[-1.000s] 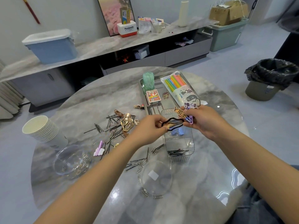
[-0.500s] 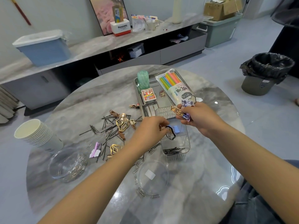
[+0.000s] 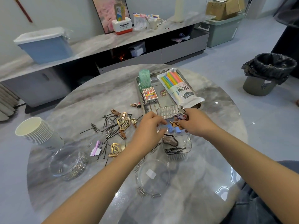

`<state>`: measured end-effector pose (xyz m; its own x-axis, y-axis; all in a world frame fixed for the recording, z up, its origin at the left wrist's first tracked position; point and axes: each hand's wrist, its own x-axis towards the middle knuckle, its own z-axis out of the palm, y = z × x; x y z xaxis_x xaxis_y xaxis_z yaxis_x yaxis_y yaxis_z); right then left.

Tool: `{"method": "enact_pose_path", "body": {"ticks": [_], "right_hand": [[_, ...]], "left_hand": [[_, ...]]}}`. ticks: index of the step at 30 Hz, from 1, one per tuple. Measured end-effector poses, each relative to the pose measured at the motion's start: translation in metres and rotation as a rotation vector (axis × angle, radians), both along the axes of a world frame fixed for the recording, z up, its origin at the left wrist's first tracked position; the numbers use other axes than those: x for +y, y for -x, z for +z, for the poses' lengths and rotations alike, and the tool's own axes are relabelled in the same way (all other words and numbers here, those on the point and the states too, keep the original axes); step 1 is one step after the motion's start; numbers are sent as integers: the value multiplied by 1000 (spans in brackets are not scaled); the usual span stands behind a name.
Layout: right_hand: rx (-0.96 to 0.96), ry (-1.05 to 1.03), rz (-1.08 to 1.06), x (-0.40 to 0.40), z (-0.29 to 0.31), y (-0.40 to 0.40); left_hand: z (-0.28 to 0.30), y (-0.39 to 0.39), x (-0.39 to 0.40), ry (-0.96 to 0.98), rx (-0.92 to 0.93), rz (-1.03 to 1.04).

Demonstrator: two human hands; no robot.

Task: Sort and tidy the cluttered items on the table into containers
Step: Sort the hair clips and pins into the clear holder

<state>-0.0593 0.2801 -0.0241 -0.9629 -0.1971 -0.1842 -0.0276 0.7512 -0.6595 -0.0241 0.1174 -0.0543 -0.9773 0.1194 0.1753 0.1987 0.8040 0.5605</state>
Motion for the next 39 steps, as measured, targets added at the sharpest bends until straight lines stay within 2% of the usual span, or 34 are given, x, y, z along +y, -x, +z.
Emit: {"method": "enact_pose_path", "body": {"ticks": [4, 10, 14, 20, 23, 28, 31, 33, 39], "right_hand": [[97, -192, 152, -8, -4, -4], [185, -397, 142, -8, -4, -5], [204, -336, 146, -12, -1, -4], [252, -34, 280, -35, -8, -19], [275, -37, 383, -52, -16, -26], [257, -68, 522, -77, -36, -42], [243, -70, 545, -83, -50, -47], [231, -78, 552, -83, -56, -51], [217, -62, 562, -83, -62, -51]], "left_hand": [[-5, -3, -2, -61, -8, 35], [-8, -2, -7, -102, -51, 35], [-10, -4, -10, -114, -68, 26], [6, -13, -33, -100, -130, 24], [8, -23, -61, -48, -206, 59], [-24, -41, -117, 258, -441, 145], [-44, -43, -143, 374, -533, 96], [-50, -43, -152, 425, -548, 47], [-60, -31, -162, 368, -443, 19]]}}
